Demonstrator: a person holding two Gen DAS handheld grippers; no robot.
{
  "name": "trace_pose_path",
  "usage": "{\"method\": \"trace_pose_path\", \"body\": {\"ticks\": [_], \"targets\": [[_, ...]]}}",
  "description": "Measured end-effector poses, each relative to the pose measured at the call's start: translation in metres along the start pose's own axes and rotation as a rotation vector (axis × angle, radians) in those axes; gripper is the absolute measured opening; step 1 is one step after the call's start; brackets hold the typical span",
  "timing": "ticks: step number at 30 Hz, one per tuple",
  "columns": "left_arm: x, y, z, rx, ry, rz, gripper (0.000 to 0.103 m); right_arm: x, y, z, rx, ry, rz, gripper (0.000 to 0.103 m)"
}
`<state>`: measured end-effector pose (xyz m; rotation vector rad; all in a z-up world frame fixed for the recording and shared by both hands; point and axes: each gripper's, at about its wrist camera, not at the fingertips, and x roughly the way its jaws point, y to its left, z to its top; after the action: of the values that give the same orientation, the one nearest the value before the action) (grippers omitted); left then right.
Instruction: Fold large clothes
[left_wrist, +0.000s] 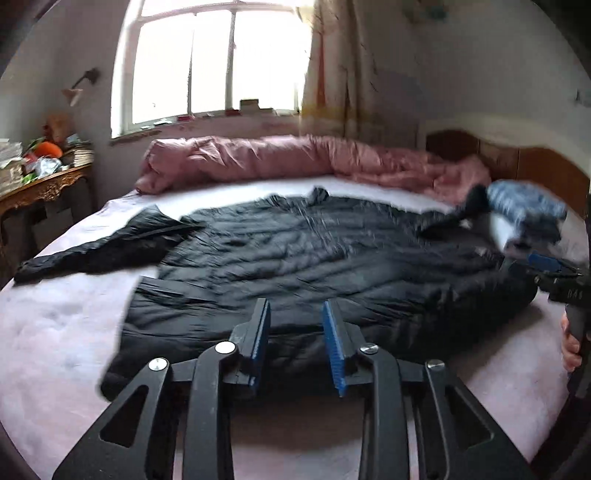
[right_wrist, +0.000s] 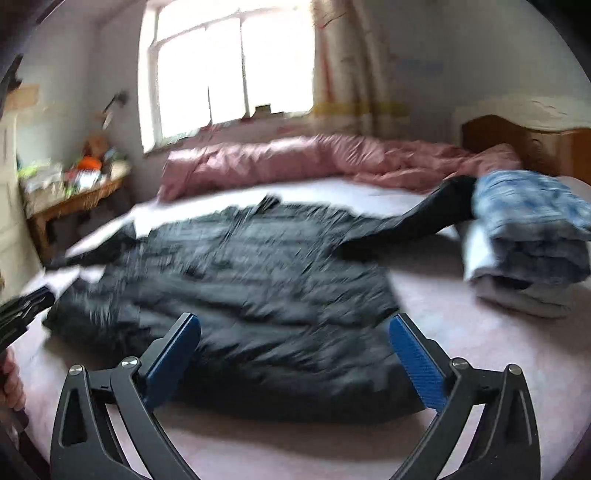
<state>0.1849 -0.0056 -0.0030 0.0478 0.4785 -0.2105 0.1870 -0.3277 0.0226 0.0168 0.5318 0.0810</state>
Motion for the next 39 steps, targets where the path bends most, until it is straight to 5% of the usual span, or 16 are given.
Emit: {"method": "trace_pose_path", "body": {"ticks": [4,8,13,15,17,23,25,27,31,34,39], "targets": [[0.033,-0.023,-0.002,0.017,0.080,0.009,0.045,0.036,0.014,-0.012,-0.065,0.129,-0.030,0.103],[0.043,-0.043,-0.010,0.100,0.139,0.074,0.049,0.047,0.017,-0.017,-0.071,0.162,-0.035,0.103],[0.052,-0.038,-0.015,0.102,0.198,0.104,0.071,0.047,0.012,-0.022,-0.055,0.156,-0.032,0.103],[0.054,-0.032,-0.016,0.088,0.210,0.137,0.093,0.048,0.009,-0.022,-0.032,0.161,-0.038,0.103],[0.059,-0.028,-0.016,0.072,0.234,0.183,0.103,0.052,0.003,-0.023,0.001,0.187,-0.010,0.103],[0.061,-0.020,-0.017,0.037,0.261,0.147,0.103,0.061,0.000,-0.025,0.018,0.233,0.004,0.103],[0.054,-0.019,-0.016,0.027,0.220,0.109,0.094,0.058,0.003,-0.024,0.008,0.221,-0.001,0.103],[0.031,-0.015,-0.011,0.005,0.103,0.089,0.051,0.049,0.002,-0.022,0.013,0.178,0.019,0.102],[0.000,-0.019,-0.004,0.015,-0.054,0.058,0.049,0.027,0.001,-0.011,0.014,0.070,0.035,0.087],[0.004,-0.029,0.001,0.043,-0.027,0.010,0.048,0.022,-0.001,-0.003,0.058,0.039,0.063,0.082],[0.031,-0.051,0.007,0.085,0.084,-0.104,0.024,0.030,0.003,-0.003,0.076,0.081,0.092,0.068]]}}
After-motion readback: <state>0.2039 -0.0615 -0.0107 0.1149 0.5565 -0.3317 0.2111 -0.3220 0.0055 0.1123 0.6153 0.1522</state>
